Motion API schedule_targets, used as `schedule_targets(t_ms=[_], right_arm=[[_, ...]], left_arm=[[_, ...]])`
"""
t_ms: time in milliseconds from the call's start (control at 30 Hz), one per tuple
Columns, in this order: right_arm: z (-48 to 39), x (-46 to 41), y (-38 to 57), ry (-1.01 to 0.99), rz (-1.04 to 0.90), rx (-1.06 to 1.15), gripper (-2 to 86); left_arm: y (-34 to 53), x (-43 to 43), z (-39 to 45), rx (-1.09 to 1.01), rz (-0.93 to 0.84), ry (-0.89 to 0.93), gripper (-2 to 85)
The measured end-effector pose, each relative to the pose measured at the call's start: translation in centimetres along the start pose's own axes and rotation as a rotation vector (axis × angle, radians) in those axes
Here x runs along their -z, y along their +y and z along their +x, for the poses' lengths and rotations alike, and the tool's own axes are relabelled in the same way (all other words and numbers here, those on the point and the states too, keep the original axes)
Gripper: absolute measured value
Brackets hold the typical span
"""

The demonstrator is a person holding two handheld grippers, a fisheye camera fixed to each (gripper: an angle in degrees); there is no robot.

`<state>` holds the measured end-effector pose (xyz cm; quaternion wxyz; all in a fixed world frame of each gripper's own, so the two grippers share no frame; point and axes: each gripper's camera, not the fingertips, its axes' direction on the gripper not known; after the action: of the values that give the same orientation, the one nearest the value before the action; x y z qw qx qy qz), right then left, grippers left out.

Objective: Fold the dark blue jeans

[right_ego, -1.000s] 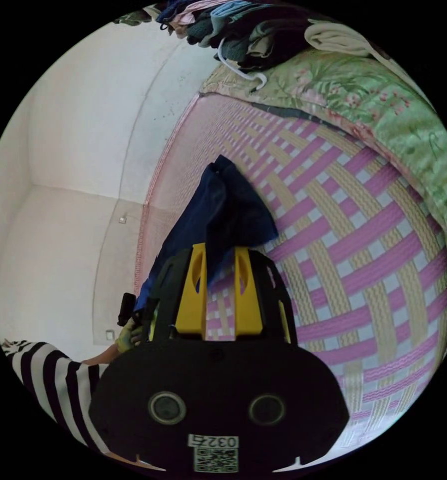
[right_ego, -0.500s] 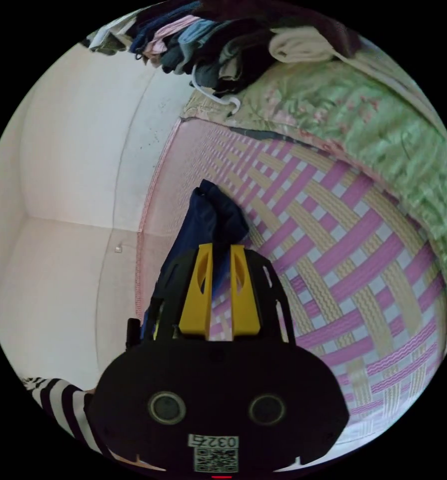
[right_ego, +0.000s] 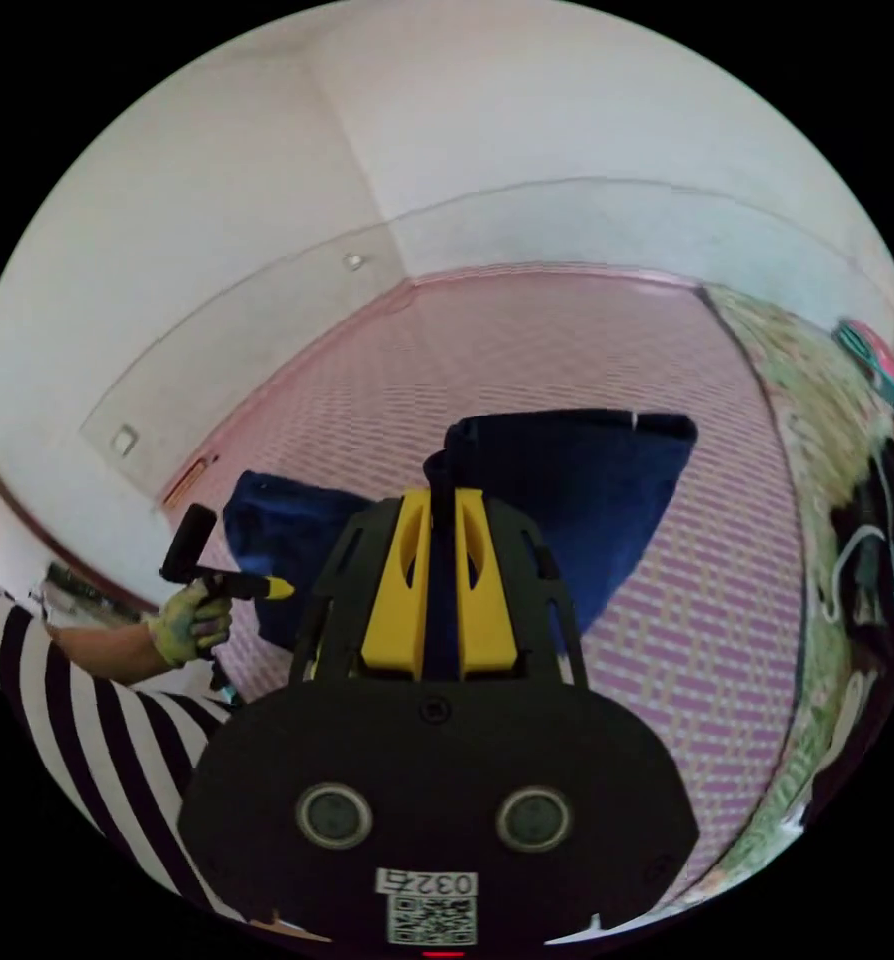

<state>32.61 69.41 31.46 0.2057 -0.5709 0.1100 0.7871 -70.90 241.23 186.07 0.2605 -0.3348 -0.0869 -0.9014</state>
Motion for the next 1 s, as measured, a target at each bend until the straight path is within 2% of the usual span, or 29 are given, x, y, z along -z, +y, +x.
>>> schedule_targets(t_ms=[67,167,200,267,333,600,700,767,800,900,1000], right_arm=[[-7.2,-4.6,-0.5,-0.096,-0.071,0.115,4.3],[-13.4,-12.3,1.6,-0.177,-0.231,0.151,4.2],[-14.3,-14.1,2.3,-0.180,-0.275,0.156,4.2],[-16.0,-21.1,5.7,-0.196,-0.499,0.149,4.2],[-16.1,-23.1,7.3,-0.216,-0.559,0.152,4.1],[-17.1,-19.8,6.6,-0.216,-0.391,0.286,4.3],[-16.7,-23.3,8.3,-0.271,-0.531,0.323,6.2],[-15.4,-24.4,8.9,-0.498,-0.634,0.310,6.3],[-15.1,-24.1,9.0,-0.519,-0.635,0.312,6.3],[-10.7,-19.9,8.9,-0.363,-0.475,0.199,7.9],[-2.1,-15.5,10.5,-0.223,-0.312,-0.127,9.3]], left_arm=[[1.3,4.3,0.2,-0.004,0.083,-0.016,-0.9],[2.6,8.1,-0.4,0.011,0.151,-0.047,-0.9],[2.8,8.6,-0.6,0.022,0.156,-0.051,-0.9],[3.5,10.1,-1.9,0.070,0.194,-0.018,-0.9],[3.8,10.5,-2.4,0.091,0.209,0.006,-0.9],[2.2,7.8,-0.1,0.042,0.184,0.037,-0.9],[0.0,4.3,1.5,-0.005,0.110,-0.001,-0.9],[-1.7,1.5,2.5,-0.028,0.051,-0.021,-0.9],[-2.1,0.8,2.6,-0.027,0.036,-0.023,-0.9],[-3.2,-1.9,3.6,-0.035,-0.005,-0.089,-0.9],[-3.9,-5.0,3.9,-0.046,-0.087,-0.228,-1.0]])
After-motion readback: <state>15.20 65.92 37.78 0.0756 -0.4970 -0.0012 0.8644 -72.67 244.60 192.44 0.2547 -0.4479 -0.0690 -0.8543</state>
